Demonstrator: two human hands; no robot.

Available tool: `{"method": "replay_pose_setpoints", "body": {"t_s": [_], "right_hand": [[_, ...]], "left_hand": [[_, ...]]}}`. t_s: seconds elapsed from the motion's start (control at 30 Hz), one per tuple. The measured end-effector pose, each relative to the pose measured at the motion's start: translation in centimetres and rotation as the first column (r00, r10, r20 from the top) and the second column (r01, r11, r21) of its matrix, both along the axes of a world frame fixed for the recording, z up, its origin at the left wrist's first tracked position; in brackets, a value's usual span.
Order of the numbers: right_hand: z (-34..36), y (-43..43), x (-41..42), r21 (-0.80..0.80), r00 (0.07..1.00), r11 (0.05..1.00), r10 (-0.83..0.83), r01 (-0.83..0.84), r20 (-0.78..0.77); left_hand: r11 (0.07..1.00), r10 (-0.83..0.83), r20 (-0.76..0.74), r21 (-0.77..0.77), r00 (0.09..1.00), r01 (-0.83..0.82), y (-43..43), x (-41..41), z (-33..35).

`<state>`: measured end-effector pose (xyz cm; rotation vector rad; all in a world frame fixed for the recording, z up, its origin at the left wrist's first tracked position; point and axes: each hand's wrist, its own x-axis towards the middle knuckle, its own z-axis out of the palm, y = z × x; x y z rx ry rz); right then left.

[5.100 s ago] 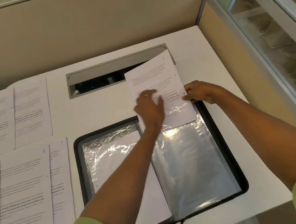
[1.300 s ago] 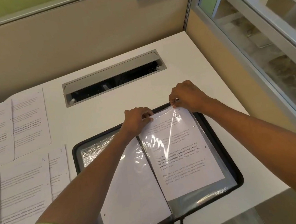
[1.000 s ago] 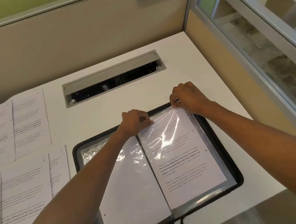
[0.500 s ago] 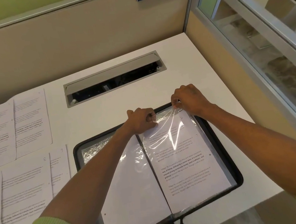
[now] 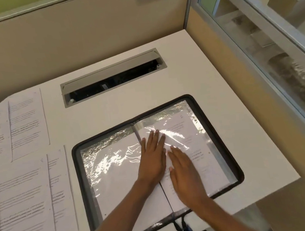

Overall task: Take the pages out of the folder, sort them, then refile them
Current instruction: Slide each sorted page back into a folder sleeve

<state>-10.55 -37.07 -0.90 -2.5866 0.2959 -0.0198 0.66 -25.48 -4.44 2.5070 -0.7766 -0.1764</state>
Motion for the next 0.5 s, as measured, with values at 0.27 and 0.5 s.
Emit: {"method": "replay_pose_setpoints", "body": {"t_s": [0.27,0.5], "right_hand": [[-2.4,-0.9,-7.6,-0.225,0.97,0.961,-0.194,0.158,-0.148],[-2.1,-1.4,-10.0,-0.255,0.886,0.895,-0.419,0.366,-0.201]], "left_hand": [[0.986,0.013,0.071,0.165,0.997,-0.024,-0.8,-0.9,0.3],[0.982,0.024,0.095,0.182,0.995,-0.042,-1.0,-1.1,0.2]]}}
